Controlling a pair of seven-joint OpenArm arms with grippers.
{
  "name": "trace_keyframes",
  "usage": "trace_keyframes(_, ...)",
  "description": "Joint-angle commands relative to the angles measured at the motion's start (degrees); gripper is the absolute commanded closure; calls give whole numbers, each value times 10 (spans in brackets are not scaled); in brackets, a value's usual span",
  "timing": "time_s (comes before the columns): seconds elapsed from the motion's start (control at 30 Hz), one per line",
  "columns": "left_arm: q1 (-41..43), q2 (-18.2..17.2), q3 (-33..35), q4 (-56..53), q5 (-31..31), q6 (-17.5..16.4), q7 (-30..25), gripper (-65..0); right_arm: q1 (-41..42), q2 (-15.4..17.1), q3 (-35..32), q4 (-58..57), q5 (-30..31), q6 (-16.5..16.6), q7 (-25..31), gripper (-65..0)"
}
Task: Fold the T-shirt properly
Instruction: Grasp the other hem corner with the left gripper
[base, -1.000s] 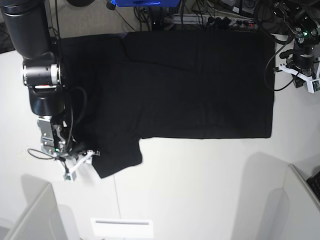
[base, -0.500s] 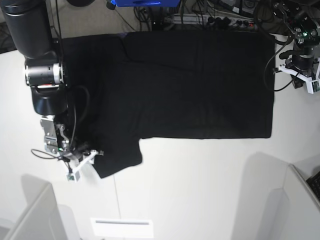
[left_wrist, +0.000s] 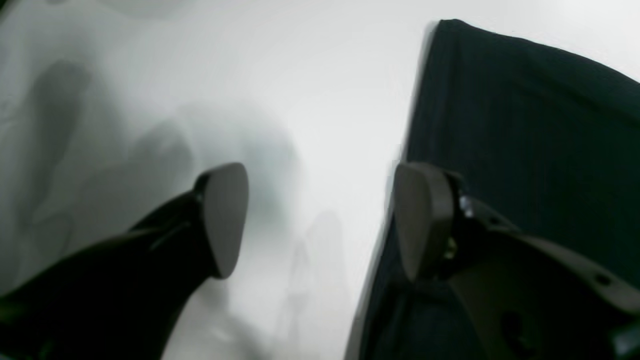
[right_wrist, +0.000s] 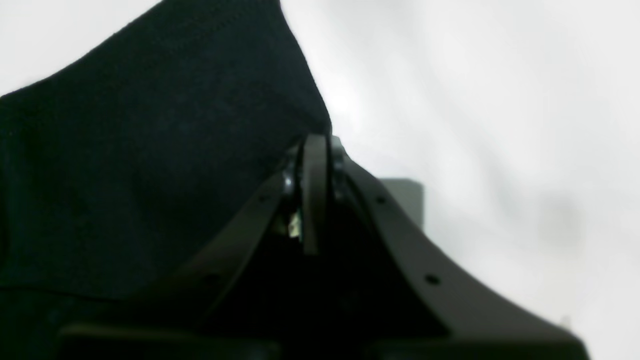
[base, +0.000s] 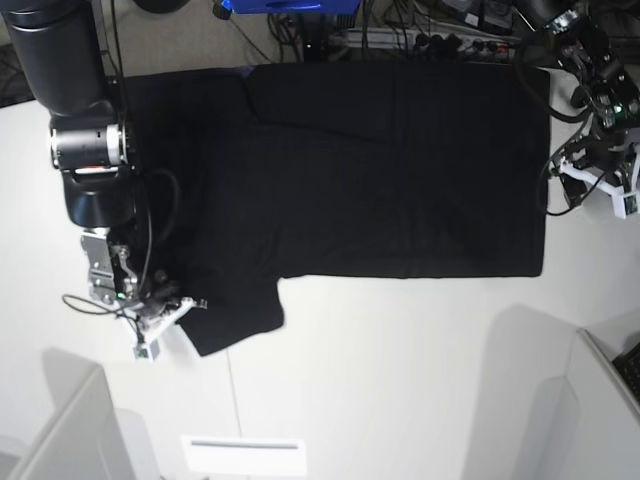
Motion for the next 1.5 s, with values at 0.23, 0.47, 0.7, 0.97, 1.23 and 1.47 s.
trace_keyframes(0.23, -144, -80, 82, -184, -5, 58, -15, -446, 6, 2, -2, 2, -5, 3, -27, 0)
trace_keyframes(0.47, -274, -101, 165, -342, -5, 58, -16, -443, 6, 1, -2, 2, -6, 3, -29, 0)
trace_keyframes(0.7, -329, -101, 204, -429, -5, 58, -48, -443, 6, 1, -2, 2, -6, 3, -30, 0)
trace_keyframes(0.97, -326, -100, 237, -490, -6, 58, -90, -441, 7, 3, -2, 2, -6, 3, -30, 0)
trace_keyframes(1.23, -325, -99, 238, -491, -6, 58, -91, -397, 8, 4, -2, 3, -6, 3, -29, 0)
trace_keyframes(1.47, -325, -99, 238, -492, -6, 58, -92, 0, 6, 5, 2, 3, -6, 3, -28, 0)
